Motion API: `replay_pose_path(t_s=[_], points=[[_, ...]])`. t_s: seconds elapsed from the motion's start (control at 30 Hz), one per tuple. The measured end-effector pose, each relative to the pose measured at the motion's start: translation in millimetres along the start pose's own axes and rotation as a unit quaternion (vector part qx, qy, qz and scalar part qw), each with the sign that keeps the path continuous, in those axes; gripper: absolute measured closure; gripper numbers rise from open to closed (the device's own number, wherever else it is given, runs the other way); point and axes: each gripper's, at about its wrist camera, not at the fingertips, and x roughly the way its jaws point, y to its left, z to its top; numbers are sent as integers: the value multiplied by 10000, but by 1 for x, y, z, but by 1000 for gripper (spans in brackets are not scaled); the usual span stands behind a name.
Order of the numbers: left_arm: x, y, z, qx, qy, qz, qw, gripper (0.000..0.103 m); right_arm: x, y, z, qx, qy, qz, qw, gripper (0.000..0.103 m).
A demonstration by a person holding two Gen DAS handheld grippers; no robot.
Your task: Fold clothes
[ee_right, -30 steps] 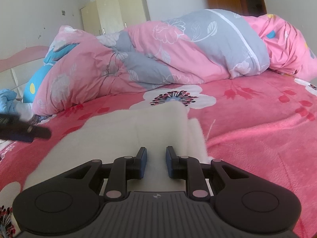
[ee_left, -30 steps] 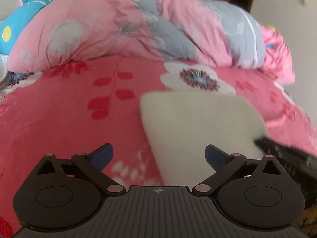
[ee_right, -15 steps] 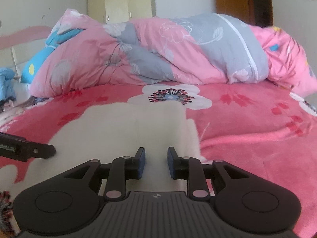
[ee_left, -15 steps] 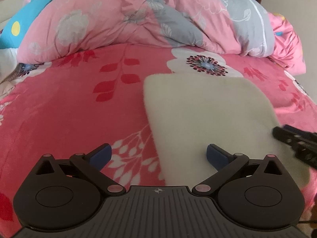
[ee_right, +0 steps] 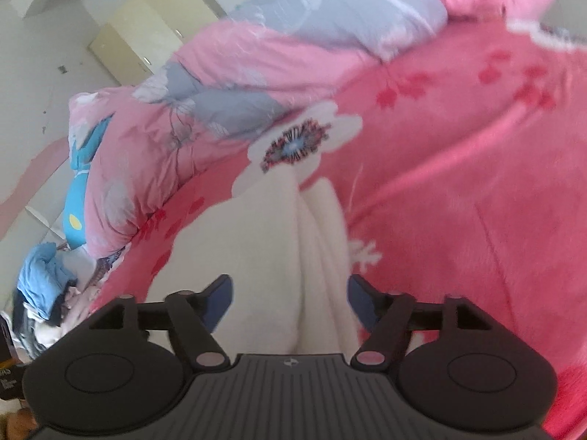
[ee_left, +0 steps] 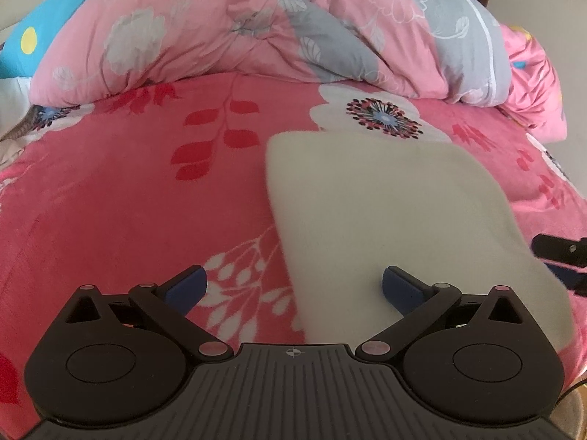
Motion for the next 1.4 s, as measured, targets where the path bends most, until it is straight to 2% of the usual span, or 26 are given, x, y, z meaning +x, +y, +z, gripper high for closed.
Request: replay_pose_path(t_s=[0.07, 0.2, 0.4, 0.73, 1.07, 1.4], points=[[0, 0, 0, -10, 7, -5, 10000, 0, 7, -5, -1, 134, 170, 44, 9998, 23], [0, 1, 0, -20, -5, -22, 10000, 0, 23, -17, -2, 500, 432, 113, 9978, 15], [1, 2, -1, -86, 14, -59, 9999, 0, 33, -30, 1, 835, 518, 518, 9938, 2], [2, 6, 0, -146, 35, -139, 9998, 0, 65, -29, 14, 794, 1003, 991, 9868, 0], [3, 9, -1, -205, 45, -211, 9996, 0, 71, -7, 17, 272, 1383, 557, 9884, 0], [3, 11, -1, -256, 54, -252, 9993, 0, 71, 6, 18, 82, 1477, 190, 9888, 0]])
